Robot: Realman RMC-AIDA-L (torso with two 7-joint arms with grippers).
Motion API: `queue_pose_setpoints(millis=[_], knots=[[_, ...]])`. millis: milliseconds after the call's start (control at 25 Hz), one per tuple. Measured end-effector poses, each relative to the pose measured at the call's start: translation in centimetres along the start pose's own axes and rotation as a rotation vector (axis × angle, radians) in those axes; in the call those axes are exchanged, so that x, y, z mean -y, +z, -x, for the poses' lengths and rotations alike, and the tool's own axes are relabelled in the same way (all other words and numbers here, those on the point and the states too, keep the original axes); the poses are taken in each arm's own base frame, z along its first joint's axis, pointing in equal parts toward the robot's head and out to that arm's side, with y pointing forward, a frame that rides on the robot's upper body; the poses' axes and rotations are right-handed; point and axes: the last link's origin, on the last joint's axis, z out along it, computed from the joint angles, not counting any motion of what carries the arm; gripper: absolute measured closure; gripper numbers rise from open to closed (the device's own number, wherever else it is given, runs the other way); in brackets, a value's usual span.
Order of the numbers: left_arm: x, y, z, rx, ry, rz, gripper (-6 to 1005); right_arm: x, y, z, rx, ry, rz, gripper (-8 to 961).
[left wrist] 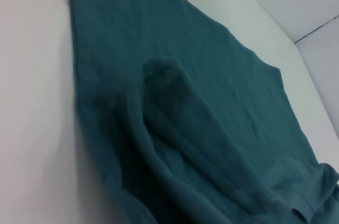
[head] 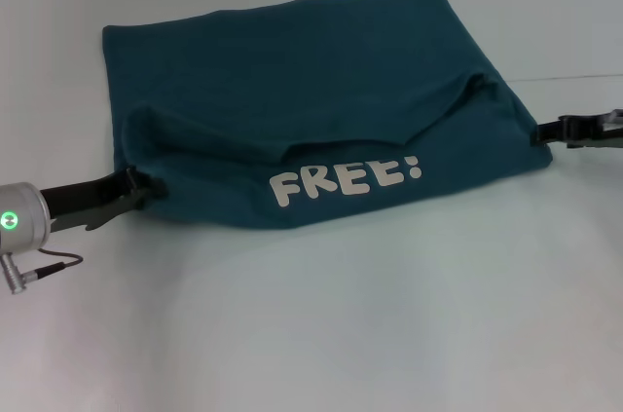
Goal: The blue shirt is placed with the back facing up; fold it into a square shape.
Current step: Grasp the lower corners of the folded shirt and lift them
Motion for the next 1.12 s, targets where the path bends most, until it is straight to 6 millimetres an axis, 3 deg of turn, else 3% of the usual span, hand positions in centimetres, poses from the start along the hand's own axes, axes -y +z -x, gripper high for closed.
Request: queue_pose_setpoints(millis=[400,1120], knots=[[0.1,-0.1,0.0,-0.003,-0.004,-0.003,973,-1.6,1.8,-0.2,0.025,-0.038,-0.032,349],[0.1,0.0,0.1,-0.004,-0.006,-0.002,972,-2.0,2.8,-1.4,0.01,-0.047,-0.046,353]])
